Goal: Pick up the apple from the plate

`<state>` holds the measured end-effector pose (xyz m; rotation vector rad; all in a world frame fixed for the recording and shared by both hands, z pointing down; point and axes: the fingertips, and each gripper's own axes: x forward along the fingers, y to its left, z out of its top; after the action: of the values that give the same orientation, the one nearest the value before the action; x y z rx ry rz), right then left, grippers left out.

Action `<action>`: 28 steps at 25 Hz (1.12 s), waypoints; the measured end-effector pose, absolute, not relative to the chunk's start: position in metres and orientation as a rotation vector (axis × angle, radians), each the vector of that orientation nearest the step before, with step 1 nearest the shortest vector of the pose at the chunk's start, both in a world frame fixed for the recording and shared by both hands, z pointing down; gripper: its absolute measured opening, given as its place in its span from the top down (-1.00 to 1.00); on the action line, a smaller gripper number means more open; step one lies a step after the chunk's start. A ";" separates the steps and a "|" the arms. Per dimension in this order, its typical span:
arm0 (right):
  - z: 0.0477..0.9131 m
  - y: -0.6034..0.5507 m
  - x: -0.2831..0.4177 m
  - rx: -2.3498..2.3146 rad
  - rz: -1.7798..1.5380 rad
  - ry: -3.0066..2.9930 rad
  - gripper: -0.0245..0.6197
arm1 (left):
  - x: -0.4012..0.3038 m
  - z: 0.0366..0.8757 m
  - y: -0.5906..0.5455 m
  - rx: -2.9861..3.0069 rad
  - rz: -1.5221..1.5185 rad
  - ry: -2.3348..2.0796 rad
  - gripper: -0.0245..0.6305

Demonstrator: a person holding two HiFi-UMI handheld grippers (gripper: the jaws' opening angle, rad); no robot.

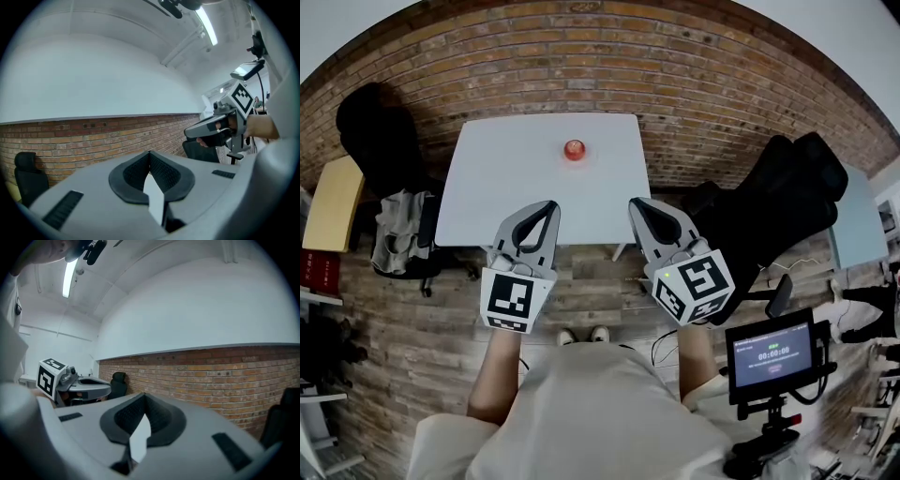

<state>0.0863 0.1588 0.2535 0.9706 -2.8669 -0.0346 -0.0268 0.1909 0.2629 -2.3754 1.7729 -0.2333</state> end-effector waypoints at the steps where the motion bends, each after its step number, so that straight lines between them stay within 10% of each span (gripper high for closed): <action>1: 0.254 0.158 0.087 0.968 -0.036 -2.868 0.92 | -0.025 0.264 0.190 -2.374 -0.234 1.774 0.91; 28: 0.284 0.100 0.133 0.842 0.005 -2.884 0.92 | 0.033 0.285 0.130 -2.337 -0.289 1.837 0.91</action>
<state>0.1334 0.0997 0.2839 0.8420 -2.8836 0.0049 0.0325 0.1297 0.2855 -2.3374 1.8366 -0.2890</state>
